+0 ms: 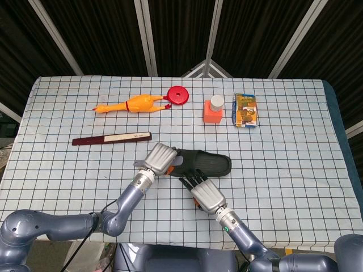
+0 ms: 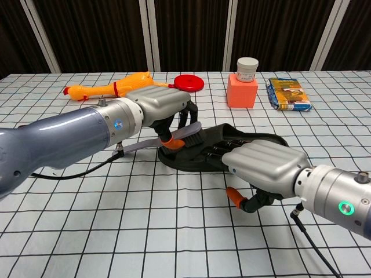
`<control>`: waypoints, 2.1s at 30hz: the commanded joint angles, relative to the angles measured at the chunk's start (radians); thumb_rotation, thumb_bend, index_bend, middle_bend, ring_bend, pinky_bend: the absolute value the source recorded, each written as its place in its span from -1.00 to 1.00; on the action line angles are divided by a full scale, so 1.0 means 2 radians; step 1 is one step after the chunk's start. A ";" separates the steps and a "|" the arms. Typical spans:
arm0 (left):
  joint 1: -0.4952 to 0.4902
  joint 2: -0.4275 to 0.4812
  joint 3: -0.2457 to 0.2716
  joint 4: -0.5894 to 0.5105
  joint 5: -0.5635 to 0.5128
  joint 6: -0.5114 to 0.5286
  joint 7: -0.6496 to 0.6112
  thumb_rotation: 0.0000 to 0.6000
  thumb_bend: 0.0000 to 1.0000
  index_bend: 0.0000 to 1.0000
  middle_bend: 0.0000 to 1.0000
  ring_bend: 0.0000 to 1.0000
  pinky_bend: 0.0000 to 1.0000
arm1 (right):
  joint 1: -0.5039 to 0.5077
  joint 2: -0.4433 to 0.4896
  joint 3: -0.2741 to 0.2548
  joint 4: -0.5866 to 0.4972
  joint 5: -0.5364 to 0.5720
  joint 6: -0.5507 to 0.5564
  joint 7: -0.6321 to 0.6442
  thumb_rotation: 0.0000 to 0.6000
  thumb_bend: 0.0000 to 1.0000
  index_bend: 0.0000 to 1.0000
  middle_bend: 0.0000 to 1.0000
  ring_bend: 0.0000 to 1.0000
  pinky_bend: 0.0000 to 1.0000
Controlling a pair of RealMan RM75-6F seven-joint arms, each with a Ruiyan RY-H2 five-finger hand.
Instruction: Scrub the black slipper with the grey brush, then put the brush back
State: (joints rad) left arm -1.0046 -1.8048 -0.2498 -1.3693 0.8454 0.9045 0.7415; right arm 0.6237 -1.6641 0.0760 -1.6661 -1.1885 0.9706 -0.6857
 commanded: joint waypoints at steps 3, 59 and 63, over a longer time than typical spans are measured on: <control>-0.009 0.001 -0.001 0.004 -0.021 -0.007 0.002 1.00 -0.11 -0.16 0.18 0.11 0.11 | 0.002 0.000 -0.003 -0.001 -0.001 0.004 0.002 1.00 0.40 -1.00 -0.93 -0.98 -0.86; -0.097 0.013 -0.018 -0.015 -0.191 -0.016 0.041 1.00 -0.01 -0.11 0.22 0.12 0.12 | 0.009 0.016 -0.019 -0.007 0.002 0.020 0.035 1.00 0.40 -1.00 -0.93 -0.98 -0.86; -0.110 0.033 -0.015 -0.046 -0.249 0.002 0.075 1.00 0.00 -0.11 0.22 0.12 0.11 | 0.009 0.016 -0.020 -0.005 0.001 0.020 0.036 1.00 0.40 -1.00 -0.93 -0.98 -0.86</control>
State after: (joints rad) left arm -1.2007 -1.7782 -0.2913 -1.4093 0.4200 0.8730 0.8346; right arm 0.6413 -1.6321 0.0356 -1.6768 -1.1855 1.0111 -0.6137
